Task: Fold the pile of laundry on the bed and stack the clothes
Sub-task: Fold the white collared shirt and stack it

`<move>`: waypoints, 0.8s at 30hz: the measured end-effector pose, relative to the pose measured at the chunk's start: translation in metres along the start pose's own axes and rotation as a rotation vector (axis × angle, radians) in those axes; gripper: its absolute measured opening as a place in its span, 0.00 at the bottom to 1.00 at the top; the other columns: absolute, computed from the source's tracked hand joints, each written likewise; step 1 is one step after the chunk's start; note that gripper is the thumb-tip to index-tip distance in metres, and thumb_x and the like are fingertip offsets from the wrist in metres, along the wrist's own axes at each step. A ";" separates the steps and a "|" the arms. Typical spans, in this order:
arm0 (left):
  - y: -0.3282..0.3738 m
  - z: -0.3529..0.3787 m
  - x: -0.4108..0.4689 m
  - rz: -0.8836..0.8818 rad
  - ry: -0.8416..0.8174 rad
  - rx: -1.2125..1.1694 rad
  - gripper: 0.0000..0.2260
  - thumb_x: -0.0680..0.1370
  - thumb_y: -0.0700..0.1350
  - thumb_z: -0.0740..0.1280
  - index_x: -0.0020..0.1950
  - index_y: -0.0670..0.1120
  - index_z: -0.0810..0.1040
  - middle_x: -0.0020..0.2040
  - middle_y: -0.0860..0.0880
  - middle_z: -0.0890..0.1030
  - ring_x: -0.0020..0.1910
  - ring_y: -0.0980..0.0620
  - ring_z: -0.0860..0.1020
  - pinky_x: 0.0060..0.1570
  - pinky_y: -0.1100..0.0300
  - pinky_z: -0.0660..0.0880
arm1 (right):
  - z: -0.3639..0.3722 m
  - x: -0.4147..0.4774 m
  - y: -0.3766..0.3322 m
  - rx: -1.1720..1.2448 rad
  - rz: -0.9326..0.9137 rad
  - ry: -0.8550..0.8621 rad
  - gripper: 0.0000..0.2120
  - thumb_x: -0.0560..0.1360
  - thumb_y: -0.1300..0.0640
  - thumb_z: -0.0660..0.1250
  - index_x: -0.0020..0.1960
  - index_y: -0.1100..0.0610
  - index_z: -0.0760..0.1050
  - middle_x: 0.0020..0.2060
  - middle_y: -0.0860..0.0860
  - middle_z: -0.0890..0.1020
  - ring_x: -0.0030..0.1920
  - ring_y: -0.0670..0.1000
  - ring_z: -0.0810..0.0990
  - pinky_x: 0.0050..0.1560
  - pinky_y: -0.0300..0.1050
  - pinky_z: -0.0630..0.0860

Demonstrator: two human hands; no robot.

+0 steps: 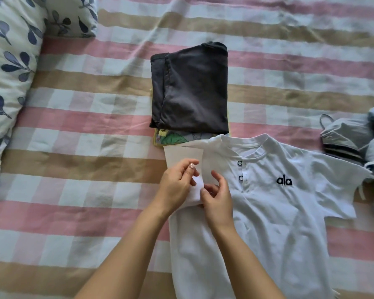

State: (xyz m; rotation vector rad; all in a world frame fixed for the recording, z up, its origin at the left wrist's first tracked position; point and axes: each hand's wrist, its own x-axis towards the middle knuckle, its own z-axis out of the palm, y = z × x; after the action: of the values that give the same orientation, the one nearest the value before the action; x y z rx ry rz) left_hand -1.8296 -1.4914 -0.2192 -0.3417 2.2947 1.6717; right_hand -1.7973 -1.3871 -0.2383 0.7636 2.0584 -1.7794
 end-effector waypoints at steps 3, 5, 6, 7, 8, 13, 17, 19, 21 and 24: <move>-0.012 0.004 0.002 0.231 0.183 0.266 0.11 0.76 0.33 0.58 0.52 0.38 0.79 0.42 0.44 0.79 0.40 0.52 0.75 0.43 0.66 0.70 | -0.006 0.006 0.009 -0.086 -0.028 0.023 0.21 0.73 0.67 0.62 0.64 0.53 0.68 0.38 0.50 0.80 0.41 0.48 0.78 0.46 0.46 0.75; -0.024 0.003 0.002 0.282 0.311 0.400 0.13 0.73 0.30 0.59 0.53 0.37 0.80 0.48 0.41 0.78 0.49 0.46 0.75 0.51 0.65 0.69 | -0.004 0.005 0.012 -0.134 -0.095 0.019 0.16 0.73 0.62 0.66 0.59 0.51 0.71 0.36 0.45 0.79 0.37 0.41 0.77 0.41 0.36 0.72; -0.028 0.003 0.003 0.267 0.338 0.411 0.14 0.73 0.29 0.59 0.54 0.36 0.79 0.52 0.39 0.77 0.54 0.43 0.75 0.56 0.63 0.68 | -0.003 0.005 0.012 -0.171 -0.132 0.000 0.15 0.73 0.60 0.67 0.57 0.51 0.72 0.36 0.43 0.78 0.37 0.39 0.77 0.39 0.31 0.70; -0.033 0.002 0.004 0.259 0.328 0.402 0.15 0.73 0.28 0.59 0.56 0.36 0.79 0.56 0.38 0.77 0.58 0.41 0.74 0.60 0.60 0.67 | -0.002 0.004 0.013 -0.219 -0.164 -0.027 0.14 0.72 0.60 0.68 0.56 0.51 0.73 0.37 0.42 0.78 0.38 0.38 0.76 0.39 0.29 0.69; -0.038 0.001 0.005 0.268 0.292 0.403 0.16 0.73 0.29 0.58 0.58 0.35 0.78 0.60 0.37 0.75 0.62 0.39 0.72 0.63 0.55 0.67 | -0.001 0.004 0.013 -0.275 -0.192 -0.049 0.13 0.71 0.62 0.68 0.54 0.53 0.74 0.39 0.43 0.78 0.39 0.39 0.76 0.41 0.30 0.69; -0.063 0.004 0.009 0.237 0.025 0.850 0.25 0.77 0.53 0.51 0.74 0.51 0.59 0.75 0.51 0.50 0.75 0.51 0.46 0.71 0.50 0.47 | -0.002 0.002 0.017 -0.763 -0.289 -0.050 0.11 0.76 0.56 0.61 0.57 0.52 0.75 0.52 0.51 0.74 0.52 0.52 0.75 0.46 0.45 0.71; -0.059 0.008 0.009 0.150 -0.012 0.941 0.26 0.78 0.56 0.55 0.75 0.50 0.58 0.77 0.49 0.51 0.76 0.48 0.48 0.71 0.46 0.45 | -0.015 0.001 0.014 -0.804 -0.322 -0.059 0.12 0.76 0.52 0.61 0.59 0.49 0.74 0.53 0.50 0.72 0.54 0.52 0.74 0.47 0.45 0.71; -0.039 0.020 0.004 0.223 0.047 0.924 0.23 0.77 0.52 0.57 0.68 0.43 0.71 0.71 0.41 0.68 0.70 0.40 0.65 0.67 0.39 0.58 | -0.034 0.003 0.008 -0.650 -0.332 0.009 0.12 0.75 0.56 0.64 0.58 0.51 0.76 0.52 0.51 0.74 0.52 0.51 0.76 0.49 0.45 0.72; -0.019 0.038 -0.001 0.329 0.054 0.877 0.22 0.76 0.50 0.55 0.62 0.39 0.75 0.63 0.40 0.76 0.62 0.38 0.74 0.61 0.41 0.68 | -0.063 0.006 0.002 -0.517 -0.317 0.145 0.10 0.74 0.59 0.65 0.55 0.51 0.77 0.48 0.49 0.75 0.46 0.50 0.77 0.46 0.45 0.74; 0.013 0.078 -0.002 0.367 -0.001 0.698 0.22 0.76 0.50 0.55 0.63 0.39 0.74 0.61 0.42 0.77 0.60 0.40 0.74 0.60 0.47 0.71 | -0.114 0.013 -0.004 -0.402 -0.294 0.330 0.10 0.74 0.63 0.65 0.52 0.53 0.78 0.44 0.46 0.75 0.41 0.47 0.76 0.43 0.41 0.71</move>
State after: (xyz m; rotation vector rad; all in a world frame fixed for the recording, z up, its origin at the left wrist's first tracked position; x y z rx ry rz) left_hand -1.8255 -1.4133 -0.2291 0.2439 2.8686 0.8724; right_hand -1.7983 -1.2730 -0.2223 0.6955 2.7550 -1.3589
